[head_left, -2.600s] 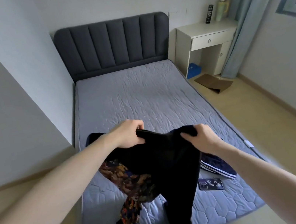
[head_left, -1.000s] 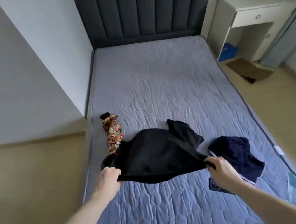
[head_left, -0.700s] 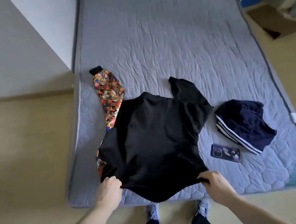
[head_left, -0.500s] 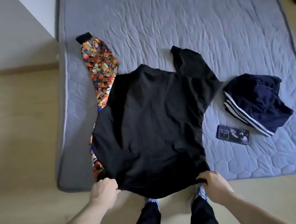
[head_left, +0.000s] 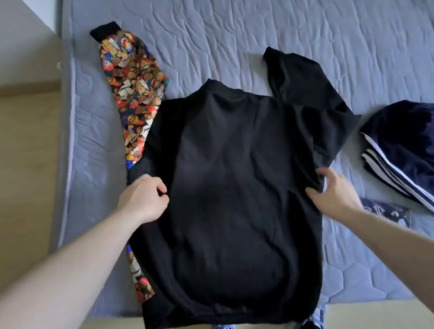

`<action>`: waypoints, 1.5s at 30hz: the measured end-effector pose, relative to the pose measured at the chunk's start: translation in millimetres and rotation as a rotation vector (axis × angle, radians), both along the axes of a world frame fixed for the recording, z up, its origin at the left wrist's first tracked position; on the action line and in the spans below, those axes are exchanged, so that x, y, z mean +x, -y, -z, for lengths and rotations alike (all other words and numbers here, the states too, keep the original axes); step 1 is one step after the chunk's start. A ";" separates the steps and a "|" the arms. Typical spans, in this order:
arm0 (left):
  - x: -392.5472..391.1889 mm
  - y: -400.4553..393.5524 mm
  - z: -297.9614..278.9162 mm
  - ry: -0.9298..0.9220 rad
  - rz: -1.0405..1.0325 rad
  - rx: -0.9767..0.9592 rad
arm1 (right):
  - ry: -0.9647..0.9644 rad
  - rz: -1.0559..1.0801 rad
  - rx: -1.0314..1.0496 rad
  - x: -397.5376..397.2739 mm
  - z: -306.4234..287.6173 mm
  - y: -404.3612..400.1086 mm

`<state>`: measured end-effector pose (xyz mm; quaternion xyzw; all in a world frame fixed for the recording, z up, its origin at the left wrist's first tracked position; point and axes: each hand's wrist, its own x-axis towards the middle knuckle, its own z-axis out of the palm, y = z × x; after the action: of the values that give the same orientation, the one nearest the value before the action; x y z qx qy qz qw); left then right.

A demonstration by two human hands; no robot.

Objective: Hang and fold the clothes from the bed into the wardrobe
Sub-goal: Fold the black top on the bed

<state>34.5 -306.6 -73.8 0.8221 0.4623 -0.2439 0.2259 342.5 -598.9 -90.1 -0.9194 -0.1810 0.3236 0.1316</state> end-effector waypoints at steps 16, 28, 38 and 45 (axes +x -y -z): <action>88.6 -134.9 116.0 0.030 -0.093 0.265 | 0.322 0.146 0.122 130.5 128.1 -138.1; 54.5 -145.1 106.1 0.504 -0.859 0.569 | 0.242 0.508 0.303 124.3 115.4 -119.0; 22.3 -150.8 78.5 0.319 -1.040 0.033 | 0.093 -0.221 -0.048 80.8 92.5 -69.2; 30.5 -177.5 62.0 0.512 -1.251 0.208 | 0.104 0.022 0.024 62.7 90.9 -126.4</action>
<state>65.0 -129.1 -135.9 0.4494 0.8034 0.1806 0.3465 405.2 -472.5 -180.9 -0.9353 -0.1813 0.2716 0.1364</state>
